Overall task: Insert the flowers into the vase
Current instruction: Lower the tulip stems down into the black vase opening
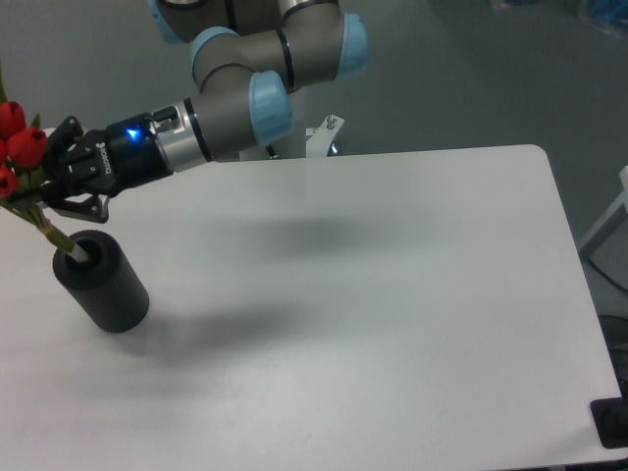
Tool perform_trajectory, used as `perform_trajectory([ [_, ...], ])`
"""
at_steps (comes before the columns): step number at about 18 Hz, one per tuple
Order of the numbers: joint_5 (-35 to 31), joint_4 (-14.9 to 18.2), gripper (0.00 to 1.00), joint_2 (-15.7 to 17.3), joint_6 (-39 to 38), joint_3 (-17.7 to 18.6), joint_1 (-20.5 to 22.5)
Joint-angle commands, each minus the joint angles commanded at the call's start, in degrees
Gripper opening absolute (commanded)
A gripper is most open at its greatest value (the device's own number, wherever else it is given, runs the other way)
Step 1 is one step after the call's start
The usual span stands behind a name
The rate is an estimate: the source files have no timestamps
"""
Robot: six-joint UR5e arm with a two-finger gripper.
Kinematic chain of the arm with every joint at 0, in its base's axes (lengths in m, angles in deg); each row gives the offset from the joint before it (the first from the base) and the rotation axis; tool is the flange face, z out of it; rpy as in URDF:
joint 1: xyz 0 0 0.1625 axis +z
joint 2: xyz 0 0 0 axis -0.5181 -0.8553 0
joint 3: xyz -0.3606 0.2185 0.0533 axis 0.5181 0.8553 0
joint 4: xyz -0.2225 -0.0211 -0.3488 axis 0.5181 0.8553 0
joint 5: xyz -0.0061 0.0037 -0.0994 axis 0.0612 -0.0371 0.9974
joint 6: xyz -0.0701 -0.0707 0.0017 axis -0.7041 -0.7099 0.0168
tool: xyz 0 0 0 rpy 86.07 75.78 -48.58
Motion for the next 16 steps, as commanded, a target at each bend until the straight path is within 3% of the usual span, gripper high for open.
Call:
perform_trajectory([
  [9, -0.1, -0.1, 0.26, -4.8, 9.9, 4.2, 0.6],
  [16, -0.4, -0.2, 0.28, -7.8, 11.2, 5.5, 0.7],
])
